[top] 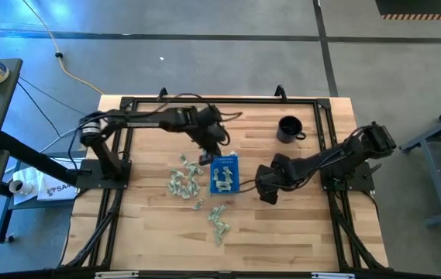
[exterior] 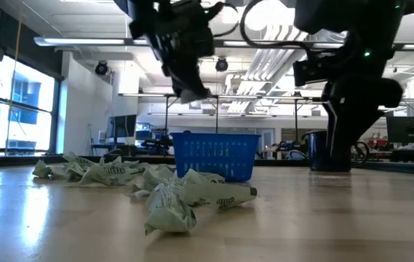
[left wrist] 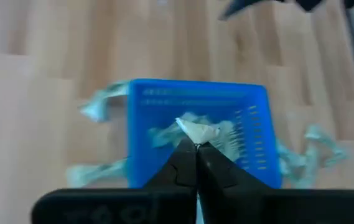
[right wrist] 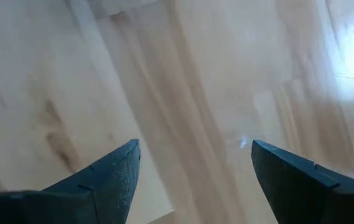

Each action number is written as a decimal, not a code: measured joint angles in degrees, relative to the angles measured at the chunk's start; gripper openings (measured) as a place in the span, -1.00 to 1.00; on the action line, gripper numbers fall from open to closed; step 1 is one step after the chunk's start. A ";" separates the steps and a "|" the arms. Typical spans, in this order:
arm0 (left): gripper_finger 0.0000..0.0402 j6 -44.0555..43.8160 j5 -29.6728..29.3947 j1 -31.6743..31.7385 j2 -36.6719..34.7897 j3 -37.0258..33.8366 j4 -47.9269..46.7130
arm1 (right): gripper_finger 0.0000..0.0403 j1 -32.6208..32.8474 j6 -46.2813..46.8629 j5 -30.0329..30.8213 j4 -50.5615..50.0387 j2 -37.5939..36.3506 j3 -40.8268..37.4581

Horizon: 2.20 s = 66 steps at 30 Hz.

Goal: Pick and place Stevia / Truvia into bins
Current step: Put the stevia packet into the basket, then adjust the basket on the table, then put the stevia packet into the basket

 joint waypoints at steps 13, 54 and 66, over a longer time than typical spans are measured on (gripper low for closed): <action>-0.42 -6.17 -7.00 -7.06 6.25 0.03 0.65 | 0.47 -6.19 -12.78 2.52 2.58 -2.21 0.02; -0.60 1.59 -16.88 1.63 6.13 -1.25 -1.84 | 0.47 -10.04 -13.26 0.79 5.89 -3.04 0.01; 0.11 18.53 -15.25 0.56 6.43 -1.22 8.86 | 0.47 -5.03 -7.22 -0.34 -0.86 -3.02 0.02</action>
